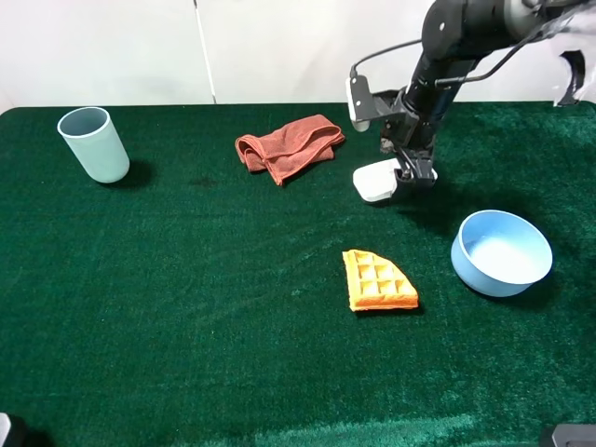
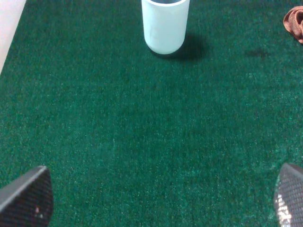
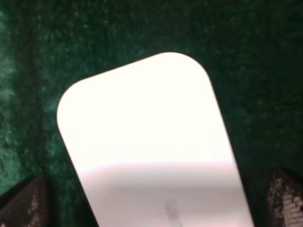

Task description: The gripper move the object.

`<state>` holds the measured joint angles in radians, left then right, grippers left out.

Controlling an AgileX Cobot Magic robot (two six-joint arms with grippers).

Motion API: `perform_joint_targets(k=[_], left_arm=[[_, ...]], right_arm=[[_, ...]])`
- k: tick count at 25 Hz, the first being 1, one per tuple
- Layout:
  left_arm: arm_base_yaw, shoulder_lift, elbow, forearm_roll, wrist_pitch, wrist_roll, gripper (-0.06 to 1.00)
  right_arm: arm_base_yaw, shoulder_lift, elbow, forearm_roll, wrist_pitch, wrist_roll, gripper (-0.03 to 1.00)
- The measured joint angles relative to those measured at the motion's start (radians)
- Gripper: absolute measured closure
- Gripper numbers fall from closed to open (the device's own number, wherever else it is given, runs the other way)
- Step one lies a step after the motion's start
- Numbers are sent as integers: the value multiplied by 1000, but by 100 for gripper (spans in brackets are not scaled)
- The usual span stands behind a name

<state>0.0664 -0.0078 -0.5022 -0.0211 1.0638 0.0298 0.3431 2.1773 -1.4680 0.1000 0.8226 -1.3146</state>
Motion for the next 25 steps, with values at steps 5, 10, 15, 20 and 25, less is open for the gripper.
perform_joint_targets(k=[5,10,15,20,25], left_arm=[[0,0,0,0,0,0,2],[0,0,0,0,0,0,2],[0,0,0,0,0,0,2],[0,0,0,0,0,0,2],[0,0,0,0,0,0,2]], right_arm=[[0,26,0,9,0,0,27],[0,31,0,11,2,0,27],[0,31,0,7,12,-4,39],[0,31,-2,2,51,-8,50],[0,31,-2,0,59,-8,50]])
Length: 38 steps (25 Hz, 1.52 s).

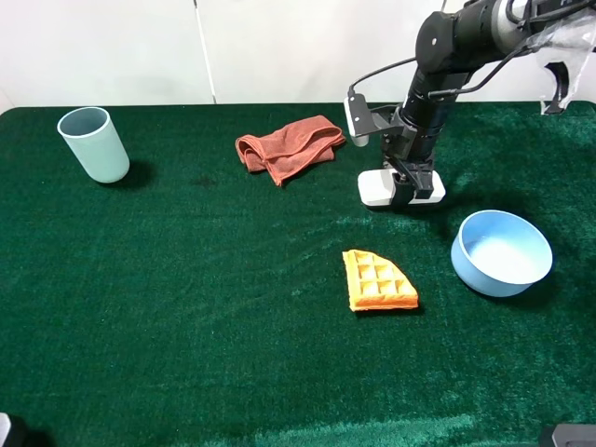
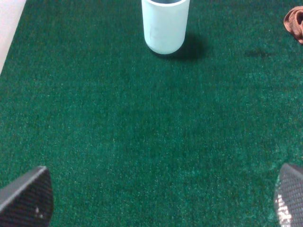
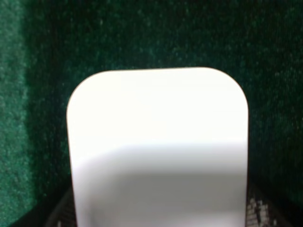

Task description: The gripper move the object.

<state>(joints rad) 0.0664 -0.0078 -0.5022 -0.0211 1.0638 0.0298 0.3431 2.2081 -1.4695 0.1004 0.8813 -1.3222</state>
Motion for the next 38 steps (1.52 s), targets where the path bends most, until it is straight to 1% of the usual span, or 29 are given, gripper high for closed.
perform_joint_targets(k=[24,27,31,38], left_arm=[[0,0,0,0,0,0,2],[0,0,0,0,0,0,2],[0,0,0,0,0,0,2],[0,0,0,0,0,0,2]], right_arm=[[0,-30,-2,0,6,0,50],[3,-32,-21,-3,31,1,50],[39,-33,-77,-10,65,28,50],[141,-36,-168,-19,121,70,50]])
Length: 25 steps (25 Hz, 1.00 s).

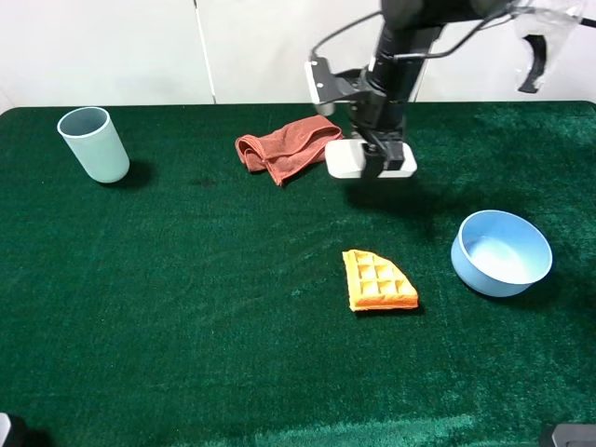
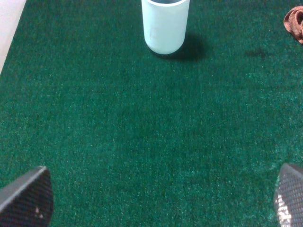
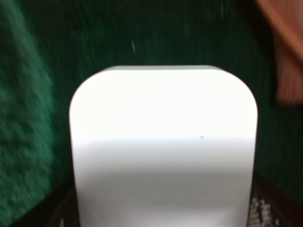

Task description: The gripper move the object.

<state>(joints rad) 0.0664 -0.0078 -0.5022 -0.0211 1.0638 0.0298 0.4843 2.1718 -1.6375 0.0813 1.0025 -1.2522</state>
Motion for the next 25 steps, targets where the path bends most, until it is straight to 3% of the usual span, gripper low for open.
perform_joint_targets(k=[13,25], left_arm=[[0,0,0,0,0,0,2],[0,0,0,0,0,0,2]], right_arm=[[287,0,-25,14,56,180,50],[486,24,-25,18,29,226,50]])
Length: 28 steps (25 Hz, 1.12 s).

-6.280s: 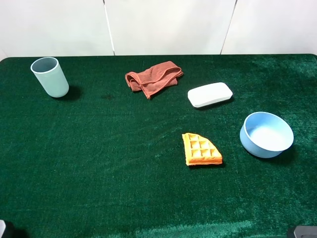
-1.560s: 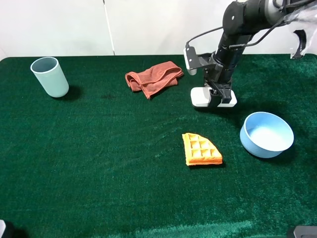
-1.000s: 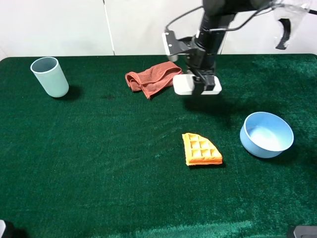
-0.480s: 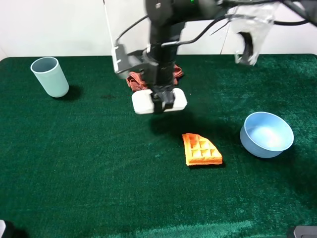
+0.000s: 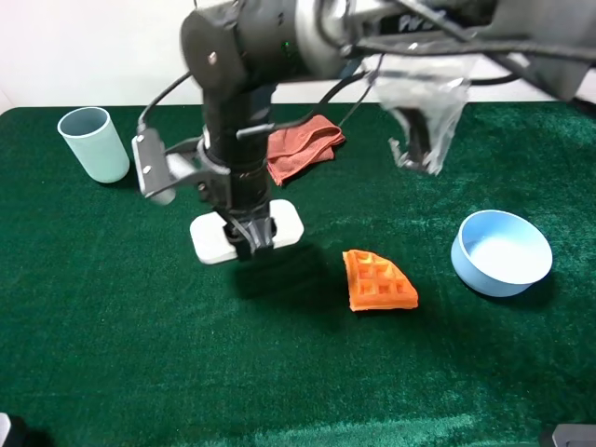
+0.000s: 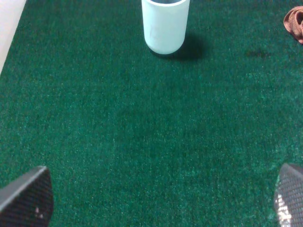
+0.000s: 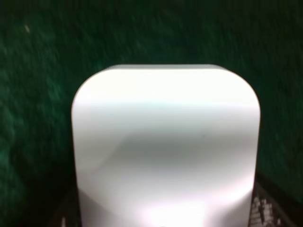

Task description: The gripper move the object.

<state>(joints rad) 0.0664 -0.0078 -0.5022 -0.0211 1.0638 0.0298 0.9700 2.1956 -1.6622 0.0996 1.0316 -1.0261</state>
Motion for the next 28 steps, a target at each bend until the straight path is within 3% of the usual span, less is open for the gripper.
perform_joint_targets(k=[12,28], left_arm=[[0,0,0,0,0,0,2],[0,0,0,0,0,0,2]], right_arm=[[42,85,0,2,-99,0,50],[42,138,-7,4,-110,0,51]])
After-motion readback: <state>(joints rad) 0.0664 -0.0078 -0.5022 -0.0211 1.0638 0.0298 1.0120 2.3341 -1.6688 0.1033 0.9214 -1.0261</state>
